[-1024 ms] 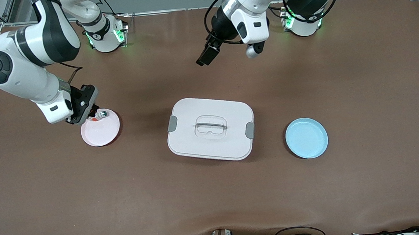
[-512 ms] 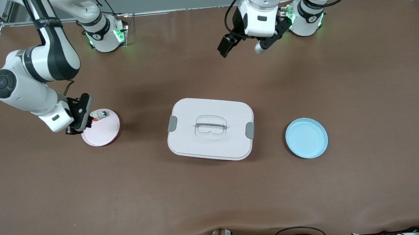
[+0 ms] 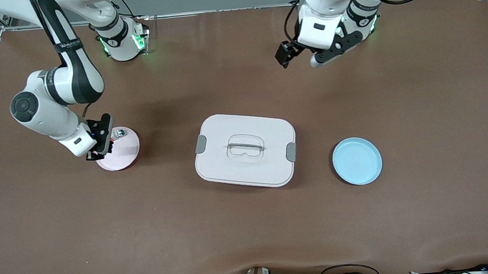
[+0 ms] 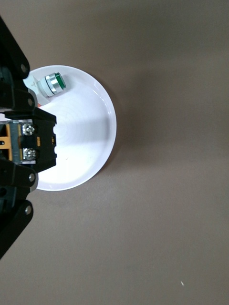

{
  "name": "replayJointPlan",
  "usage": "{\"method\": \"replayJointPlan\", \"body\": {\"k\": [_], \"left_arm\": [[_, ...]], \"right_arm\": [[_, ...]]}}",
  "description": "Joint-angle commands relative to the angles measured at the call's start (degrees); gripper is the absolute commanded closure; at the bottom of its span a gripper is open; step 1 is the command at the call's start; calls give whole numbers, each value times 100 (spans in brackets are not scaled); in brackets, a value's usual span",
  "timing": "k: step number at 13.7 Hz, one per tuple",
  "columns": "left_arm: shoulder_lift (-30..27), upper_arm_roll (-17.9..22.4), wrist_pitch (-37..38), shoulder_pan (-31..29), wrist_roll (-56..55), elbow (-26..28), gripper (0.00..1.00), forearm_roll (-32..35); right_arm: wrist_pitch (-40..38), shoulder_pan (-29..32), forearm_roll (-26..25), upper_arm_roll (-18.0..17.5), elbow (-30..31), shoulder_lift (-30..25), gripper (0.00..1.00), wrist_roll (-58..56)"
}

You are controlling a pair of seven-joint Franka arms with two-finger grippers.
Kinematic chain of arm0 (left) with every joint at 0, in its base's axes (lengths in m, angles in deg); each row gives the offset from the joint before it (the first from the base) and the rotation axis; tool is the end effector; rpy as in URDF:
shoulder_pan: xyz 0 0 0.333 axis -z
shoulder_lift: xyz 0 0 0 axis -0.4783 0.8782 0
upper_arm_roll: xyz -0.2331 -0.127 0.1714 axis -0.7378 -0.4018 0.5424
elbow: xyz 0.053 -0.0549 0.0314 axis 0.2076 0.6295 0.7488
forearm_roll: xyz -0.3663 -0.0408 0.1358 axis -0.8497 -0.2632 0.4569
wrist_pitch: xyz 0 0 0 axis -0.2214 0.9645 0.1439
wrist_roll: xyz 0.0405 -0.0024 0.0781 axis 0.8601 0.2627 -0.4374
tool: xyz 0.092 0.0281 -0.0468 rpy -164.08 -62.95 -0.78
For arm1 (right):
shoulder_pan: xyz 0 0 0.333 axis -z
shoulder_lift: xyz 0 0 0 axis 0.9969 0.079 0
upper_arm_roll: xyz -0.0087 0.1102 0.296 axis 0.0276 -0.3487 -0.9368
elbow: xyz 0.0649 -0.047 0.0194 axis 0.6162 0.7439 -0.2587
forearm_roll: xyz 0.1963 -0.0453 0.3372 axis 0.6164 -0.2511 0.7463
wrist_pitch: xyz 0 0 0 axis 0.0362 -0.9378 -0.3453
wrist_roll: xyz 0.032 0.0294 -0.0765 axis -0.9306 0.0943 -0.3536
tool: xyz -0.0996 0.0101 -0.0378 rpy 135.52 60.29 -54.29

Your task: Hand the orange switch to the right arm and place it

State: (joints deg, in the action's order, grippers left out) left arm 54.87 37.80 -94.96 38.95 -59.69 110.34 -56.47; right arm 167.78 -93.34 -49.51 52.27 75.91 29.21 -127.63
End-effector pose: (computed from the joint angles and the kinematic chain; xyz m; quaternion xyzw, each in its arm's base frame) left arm 0.4357 -0.3347 0.5799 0.9717 0.2271 -0.0523 0.0386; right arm 0.5324 0.0314 0.2935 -0.7423 -0.6697 -0.0079 0.0210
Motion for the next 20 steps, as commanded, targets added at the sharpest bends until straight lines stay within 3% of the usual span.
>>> {"method": "replayJointPlan", "body": {"k": [1,9,17,20], "left_arm": [[-588,-17,25,-517,894,584,0,55],[-1038,-8,25,-2108,3550,1175,0,29],[-889,79,192,-3295,4948,788,0,72],[-713,79,105,-3358,5072,631,0,247]], "right_arm": [[495,145,-93,-79,187,198,100,-248],[1613,224,-84,-87,741,524,100,-231],[2421,215,-49,-96,988,893,100,-160],[2466,198,-14,-96,1023,928,100,-125]]}}
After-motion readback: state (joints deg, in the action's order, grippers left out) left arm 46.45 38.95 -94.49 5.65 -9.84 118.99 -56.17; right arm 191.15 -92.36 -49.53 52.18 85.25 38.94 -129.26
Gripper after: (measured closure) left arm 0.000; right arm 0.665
